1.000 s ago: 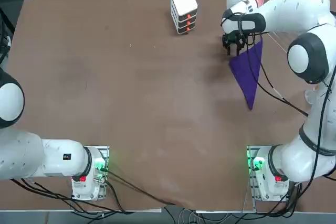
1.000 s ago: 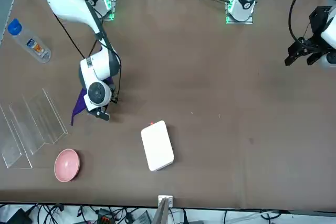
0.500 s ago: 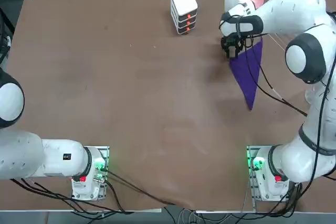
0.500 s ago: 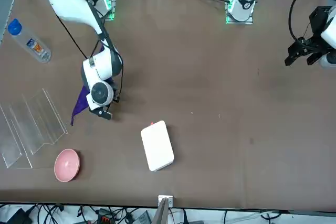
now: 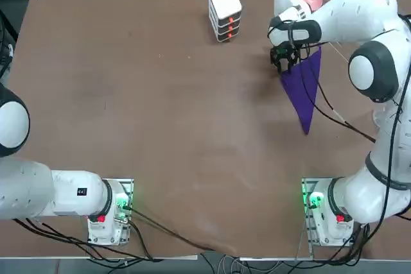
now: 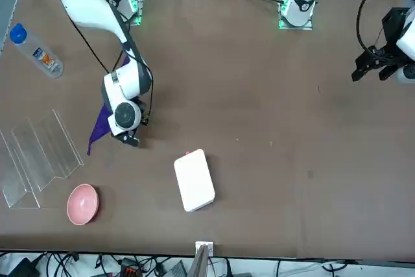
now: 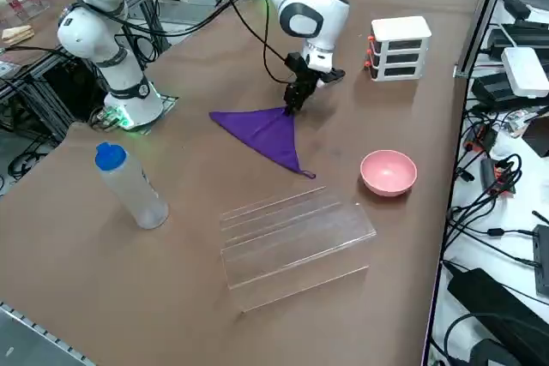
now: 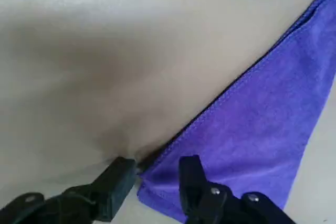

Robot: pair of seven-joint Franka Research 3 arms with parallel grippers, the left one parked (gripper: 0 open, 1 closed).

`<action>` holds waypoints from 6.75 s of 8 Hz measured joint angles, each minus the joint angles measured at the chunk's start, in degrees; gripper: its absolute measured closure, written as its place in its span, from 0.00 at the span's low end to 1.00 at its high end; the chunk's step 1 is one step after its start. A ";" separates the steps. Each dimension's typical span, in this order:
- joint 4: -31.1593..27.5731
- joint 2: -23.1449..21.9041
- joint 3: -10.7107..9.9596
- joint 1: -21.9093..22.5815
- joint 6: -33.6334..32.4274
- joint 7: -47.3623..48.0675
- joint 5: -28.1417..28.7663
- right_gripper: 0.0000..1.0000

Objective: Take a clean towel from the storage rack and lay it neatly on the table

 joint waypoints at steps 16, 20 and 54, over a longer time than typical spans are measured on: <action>-0.26 -1.20 -0.32 -0.68 -0.86 -0.97 0.00 0.94; -0.26 -1.20 -0.32 -0.69 -0.95 -1.00 0.00 0.94; 0.60 -1.42 -0.60 -2.70 -2.43 -6.31 0.00 0.94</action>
